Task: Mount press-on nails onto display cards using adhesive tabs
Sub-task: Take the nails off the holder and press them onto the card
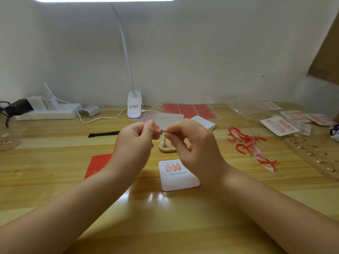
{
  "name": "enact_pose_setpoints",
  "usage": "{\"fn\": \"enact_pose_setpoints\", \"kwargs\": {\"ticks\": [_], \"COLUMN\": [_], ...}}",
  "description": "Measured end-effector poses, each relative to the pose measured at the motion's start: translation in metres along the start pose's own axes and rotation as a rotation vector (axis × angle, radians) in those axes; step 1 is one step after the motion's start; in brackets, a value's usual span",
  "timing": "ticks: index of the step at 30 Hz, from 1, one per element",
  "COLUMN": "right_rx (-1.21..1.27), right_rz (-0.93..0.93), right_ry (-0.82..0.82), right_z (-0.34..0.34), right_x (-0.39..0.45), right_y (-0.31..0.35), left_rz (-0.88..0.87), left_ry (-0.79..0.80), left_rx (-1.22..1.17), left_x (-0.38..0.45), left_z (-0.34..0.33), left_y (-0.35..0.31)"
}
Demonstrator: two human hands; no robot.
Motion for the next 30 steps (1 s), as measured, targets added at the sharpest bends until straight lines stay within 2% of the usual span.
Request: {"fn": "enact_pose_setpoints", "kwargs": {"ticks": [3,5,7,9,13,18,22,24,27,29,30], "right_rx": [-0.094,-0.141,-0.17,-0.178,-0.184,-0.17,-0.096,-0.075,-0.07,-0.061,-0.042], "right_rz": [0.169,0.213,0.206,0.177,0.176,0.21,0.042,-0.142,-0.405,-0.479,-0.496], "right_ry": [-0.004,0.004,0.02,0.033,0.033,0.032,0.019,0.07,0.185,0.227,0.235], "right_z": [0.002,0.006,0.008,0.011,0.012,0.011,0.01,0.006,0.0,-0.003,-0.003], "right_x": [0.0,-0.001,-0.001,0.0,0.004,0.003,0.004,0.002,-0.002,-0.002,-0.002], "right_y": [0.002,0.0,-0.004,-0.007,-0.006,-0.001,-0.006,-0.01,-0.017,-0.016,-0.014], "left_rz": [0.206,0.263,0.131,-0.052,-0.31,-0.405,-0.367,-0.549,-1.046,-1.197,-1.189], "left_ry": [0.044,0.131,0.215,0.226,0.282,0.35,0.309,0.217,0.08,0.024,0.018], "left_rx": [-0.082,-0.104,0.003,0.139,0.229,0.206,0.131,0.226,0.502,0.578,0.57], "left_x": [-0.002,-0.002,0.003,0.01,0.012,0.007,0.011,0.006,-0.011,-0.014,-0.013], "left_z": [-0.004,-0.005,-0.001,0.005,0.008,0.004,0.005,0.005,0.003,0.003,0.004], "left_y": [0.005,0.005,0.002,-0.003,-0.018,-0.021,-0.016,-0.017,-0.021,-0.021,-0.02]}}
Point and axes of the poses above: each hand's wrist, its own x-axis towards the middle knuckle, its own z-axis out of the back of the hand, y = z × x, the point moved 4 cm from there along x, towards the middle knuckle, and after that the axes turned 14 degrees about -y, right-handed, at the moved point
